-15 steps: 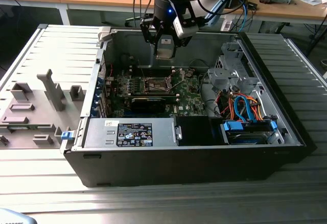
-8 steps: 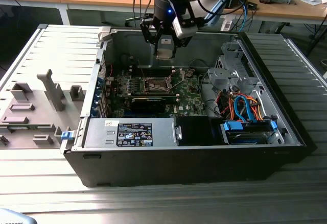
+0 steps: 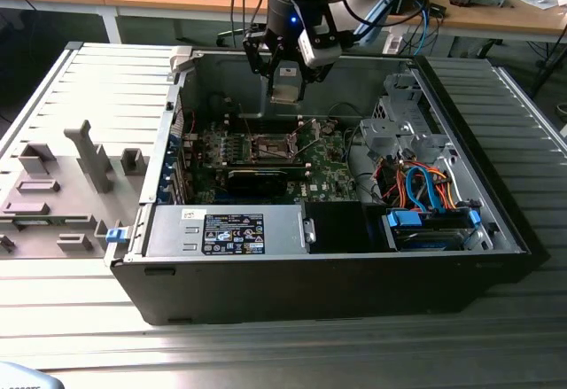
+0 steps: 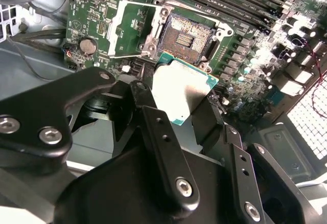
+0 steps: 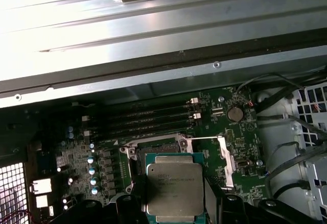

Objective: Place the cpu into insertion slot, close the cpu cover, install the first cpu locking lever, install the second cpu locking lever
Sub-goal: 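Place the cpu into insertion slot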

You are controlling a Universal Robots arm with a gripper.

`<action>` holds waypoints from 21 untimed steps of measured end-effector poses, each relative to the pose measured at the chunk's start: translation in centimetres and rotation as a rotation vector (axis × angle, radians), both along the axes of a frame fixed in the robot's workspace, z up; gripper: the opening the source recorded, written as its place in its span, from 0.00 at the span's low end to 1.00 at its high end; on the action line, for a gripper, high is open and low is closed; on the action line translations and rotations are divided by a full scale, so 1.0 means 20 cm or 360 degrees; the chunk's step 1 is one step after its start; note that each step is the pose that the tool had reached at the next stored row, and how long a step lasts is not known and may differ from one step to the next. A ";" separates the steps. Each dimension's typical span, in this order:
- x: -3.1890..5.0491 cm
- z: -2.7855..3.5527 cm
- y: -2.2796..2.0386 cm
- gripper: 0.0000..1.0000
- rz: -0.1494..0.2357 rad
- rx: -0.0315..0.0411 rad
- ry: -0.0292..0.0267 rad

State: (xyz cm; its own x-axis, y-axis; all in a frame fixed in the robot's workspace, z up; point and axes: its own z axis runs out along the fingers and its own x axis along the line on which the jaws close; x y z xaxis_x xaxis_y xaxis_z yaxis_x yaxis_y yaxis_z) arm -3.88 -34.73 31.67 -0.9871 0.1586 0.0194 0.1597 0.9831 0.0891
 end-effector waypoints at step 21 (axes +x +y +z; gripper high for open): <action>0.000 -0.011 0.000 0.54 -0.0159 0.0000 -0.00001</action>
